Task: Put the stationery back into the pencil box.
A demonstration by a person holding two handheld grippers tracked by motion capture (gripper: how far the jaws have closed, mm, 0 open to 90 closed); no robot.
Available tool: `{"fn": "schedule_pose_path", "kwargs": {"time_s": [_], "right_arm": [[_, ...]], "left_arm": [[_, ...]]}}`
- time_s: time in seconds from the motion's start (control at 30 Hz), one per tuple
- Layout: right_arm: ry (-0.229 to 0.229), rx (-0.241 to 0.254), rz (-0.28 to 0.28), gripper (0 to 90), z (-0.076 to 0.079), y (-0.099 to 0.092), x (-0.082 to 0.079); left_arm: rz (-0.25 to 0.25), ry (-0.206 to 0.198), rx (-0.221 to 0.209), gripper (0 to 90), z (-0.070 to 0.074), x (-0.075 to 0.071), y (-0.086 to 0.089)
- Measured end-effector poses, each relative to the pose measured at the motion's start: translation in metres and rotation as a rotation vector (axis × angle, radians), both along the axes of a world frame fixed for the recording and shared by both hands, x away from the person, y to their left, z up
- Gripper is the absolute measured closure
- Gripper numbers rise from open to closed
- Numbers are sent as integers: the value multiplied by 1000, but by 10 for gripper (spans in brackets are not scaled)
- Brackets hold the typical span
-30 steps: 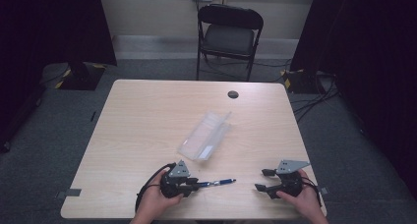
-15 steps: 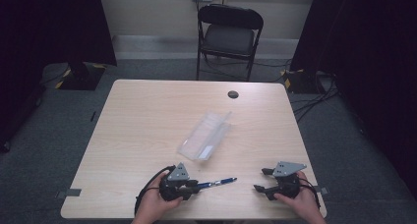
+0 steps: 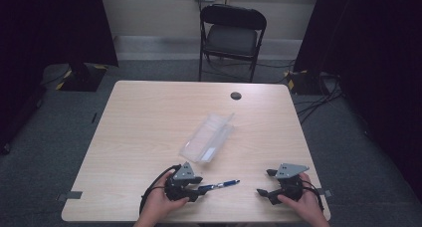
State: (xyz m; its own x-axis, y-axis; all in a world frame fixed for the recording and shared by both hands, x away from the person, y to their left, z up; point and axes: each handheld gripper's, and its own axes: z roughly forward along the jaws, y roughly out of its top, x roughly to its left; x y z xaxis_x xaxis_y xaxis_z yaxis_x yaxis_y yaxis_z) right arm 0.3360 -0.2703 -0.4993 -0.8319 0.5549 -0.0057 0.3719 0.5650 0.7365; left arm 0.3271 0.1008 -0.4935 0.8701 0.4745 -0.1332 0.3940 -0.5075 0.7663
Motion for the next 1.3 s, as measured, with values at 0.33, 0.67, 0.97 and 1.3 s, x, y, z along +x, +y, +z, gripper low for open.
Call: {"fn": "schedule_pose_path", "kwargs": {"time_s": [0.33, 0.67, 0.97, 1.3], "right_arm": [[0, -1, 2, 164, 0, 0, 0], [0, -1, 3, 164, 0, 0, 0], [1, 0, 1, 164, 0, 0, 0], [1, 1, 2, 164, 0, 0, 0]], "left_arm": [[-65, -16, 28, 550, 1, 6, -25], [-47, 6, 22, 768, -2, 6, -38], [14, 34, 32, 800, 7, 0, -25], [62, 54, 15, 800, 10, -9, 10]]}}
